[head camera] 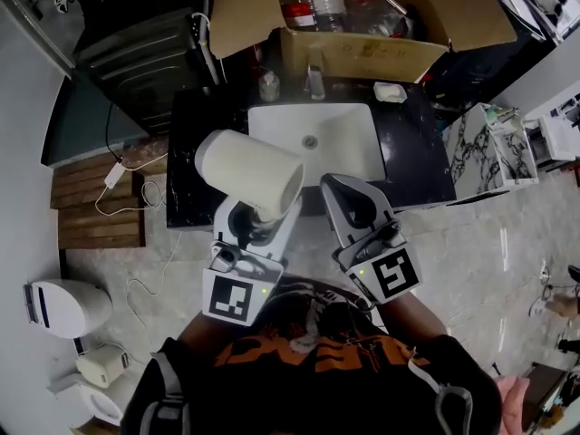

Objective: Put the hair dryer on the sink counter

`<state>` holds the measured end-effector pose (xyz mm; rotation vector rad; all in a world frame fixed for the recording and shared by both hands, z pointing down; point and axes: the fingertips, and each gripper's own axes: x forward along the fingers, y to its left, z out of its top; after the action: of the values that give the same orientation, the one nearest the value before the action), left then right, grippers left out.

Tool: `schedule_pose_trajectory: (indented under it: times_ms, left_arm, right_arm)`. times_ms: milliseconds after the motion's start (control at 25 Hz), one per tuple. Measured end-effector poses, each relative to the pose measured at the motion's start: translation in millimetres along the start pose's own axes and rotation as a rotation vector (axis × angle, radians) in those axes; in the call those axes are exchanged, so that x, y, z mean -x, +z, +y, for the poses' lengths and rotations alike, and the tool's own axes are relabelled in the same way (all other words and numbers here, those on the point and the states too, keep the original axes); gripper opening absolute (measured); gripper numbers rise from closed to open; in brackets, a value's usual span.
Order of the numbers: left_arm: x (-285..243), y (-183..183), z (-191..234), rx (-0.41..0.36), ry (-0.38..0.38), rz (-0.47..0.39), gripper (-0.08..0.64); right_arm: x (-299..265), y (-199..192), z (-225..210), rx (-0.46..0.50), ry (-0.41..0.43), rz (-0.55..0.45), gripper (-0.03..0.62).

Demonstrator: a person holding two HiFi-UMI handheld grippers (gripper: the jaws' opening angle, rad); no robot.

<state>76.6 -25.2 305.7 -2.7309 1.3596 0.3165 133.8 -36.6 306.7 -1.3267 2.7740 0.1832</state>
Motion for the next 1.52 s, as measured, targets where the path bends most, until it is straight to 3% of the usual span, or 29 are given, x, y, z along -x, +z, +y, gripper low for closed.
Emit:
schedule_pose_trajectory:
  times_ms: [240,520,680,920,1280,1520]
  left_arm:
    - [-15,-6,72,-0.003,0.031,0.023,0.227]
    - [-11,-34,147,0.009,0.078,0.094,0.227]
    - [-5,-68,185,0.015,0.103,0.164,0.227]
    - [-2,-124,230,0.109,0.157,0.284,0.227]
    - [3,-198,273,0.182,0.207,0.448,0.227]
    - [14,-250,293,0.243,0.24,0.587,0.227]
  right_arm:
    - [-72,-6,5,0.0,0.029,0.002,0.014]
    - [-139,-46,22,-0.001,0.085,0.058,0.014]
    - [-169,-74,32,-0.032,0.101,0.092,0.014]
    - [-198,-124,30,-0.071,0.096,0.207,0.014]
    - [-230,-206,36,-0.154,0.09,0.361,0.014]
    - [-243,-229,49,-0.181,0.096,0.396,0.014]
